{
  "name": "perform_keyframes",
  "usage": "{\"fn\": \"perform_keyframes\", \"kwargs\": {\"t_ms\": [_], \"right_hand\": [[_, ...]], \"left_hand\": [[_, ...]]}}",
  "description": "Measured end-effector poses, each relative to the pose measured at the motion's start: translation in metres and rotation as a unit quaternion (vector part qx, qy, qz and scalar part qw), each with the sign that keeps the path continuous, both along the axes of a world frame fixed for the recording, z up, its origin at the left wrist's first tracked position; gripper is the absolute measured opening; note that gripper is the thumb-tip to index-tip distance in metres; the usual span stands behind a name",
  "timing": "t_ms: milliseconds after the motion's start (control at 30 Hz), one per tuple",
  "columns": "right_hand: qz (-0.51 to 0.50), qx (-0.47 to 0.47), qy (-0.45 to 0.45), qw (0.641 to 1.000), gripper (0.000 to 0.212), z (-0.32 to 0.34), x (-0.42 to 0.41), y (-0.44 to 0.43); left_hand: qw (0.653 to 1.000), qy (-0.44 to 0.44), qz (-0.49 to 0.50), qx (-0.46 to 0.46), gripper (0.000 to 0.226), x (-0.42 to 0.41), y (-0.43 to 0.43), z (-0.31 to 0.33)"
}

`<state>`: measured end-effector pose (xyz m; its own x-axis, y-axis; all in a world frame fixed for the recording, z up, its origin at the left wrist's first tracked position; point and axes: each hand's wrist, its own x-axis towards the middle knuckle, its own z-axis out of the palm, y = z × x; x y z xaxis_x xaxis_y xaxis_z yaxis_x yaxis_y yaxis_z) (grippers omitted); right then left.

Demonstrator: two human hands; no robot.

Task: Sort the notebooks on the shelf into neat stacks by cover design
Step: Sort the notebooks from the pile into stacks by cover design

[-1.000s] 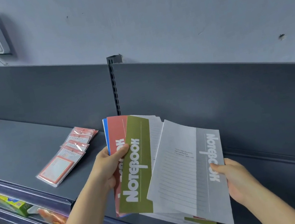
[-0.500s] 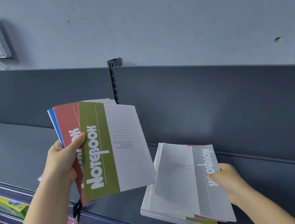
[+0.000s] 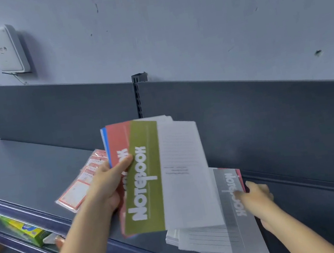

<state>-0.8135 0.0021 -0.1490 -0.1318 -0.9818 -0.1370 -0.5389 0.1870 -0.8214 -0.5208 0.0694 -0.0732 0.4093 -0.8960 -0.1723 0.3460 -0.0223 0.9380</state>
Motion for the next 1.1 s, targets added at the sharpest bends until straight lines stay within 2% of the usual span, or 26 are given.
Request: {"fn": "perform_keyframes", "kwargs": {"t_ms": [67, 100, 167, 233, 333, 400, 467, 600, 733, 967, 1100], "right_hand": [[0.051, -0.005, -0.125, 0.991, 0.035, 0.022, 0.007, 0.013], [0.102, 0.021, -0.184, 0.977, 0.038, 0.035, 0.011, 0.022], [0.176, 0.071, -0.232, 0.954, 0.033, 0.048, 0.014, 0.034], [0.166, 0.062, -0.227, 0.958, 0.024, 0.047, 0.012, 0.035], [0.096, 0.044, -0.246, 0.964, 0.024, 0.044, 0.004, 0.033], [0.078, 0.059, -0.268, 0.959, 0.025, 0.044, -0.001, 0.032], [0.074, 0.078, -0.28, 0.954, 0.024, 0.044, -0.003, 0.032], [0.06, 0.105, -0.3, 0.946, 0.021, 0.04, -0.011, 0.031], [0.046, 0.116, -0.32, 0.939, 0.018, 0.036, -0.019, 0.03], [0.004, 0.09, -0.333, 0.939, 0.017, 0.04, -0.029, 0.023], [0.033, 0.078, -0.325, 0.942, 0.018, 0.044, -0.032, 0.023]], "left_hand": [[0.999, 0.009, -0.029, 0.022, 0.023, -0.021, -0.005, -0.012], [0.999, 0.008, -0.042, 0.03, 0.026, -0.031, -0.007, -0.017], [0.997, 0.008, -0.06, 0.039, 0.032, -0.046, -0.009, -0.025], [0.997, 0.01, -0.069, 0.039, 0.033, -0.057, -0.011, -0.028], [0.995, 0.009, -0.091, 0.042, 0.029, -0.069, -0.01, -0.027], [0.993, 0.024, -0.102, 0.059, 0.038, -0.076, -0.01, -0.026], [0.992, 0.039, -0.097, 0.066, 0.04, -0.08, -0.009, -0.024], [0.994, 0.005, -0.093, 0.054, 0.03, -0.083, -0.006, -0.026], [0.997, 0.007, -0.063, 0.053, 0.033, -0.083, -0.006, -0.029], [0.995, 0.025, -0.083, 0.04, 0.031, -0.085, -0.009, -0.023], [0.994, 0.042, -0.094, 0.046, 0.034, -0.092, -0.009, -0.021]]}}
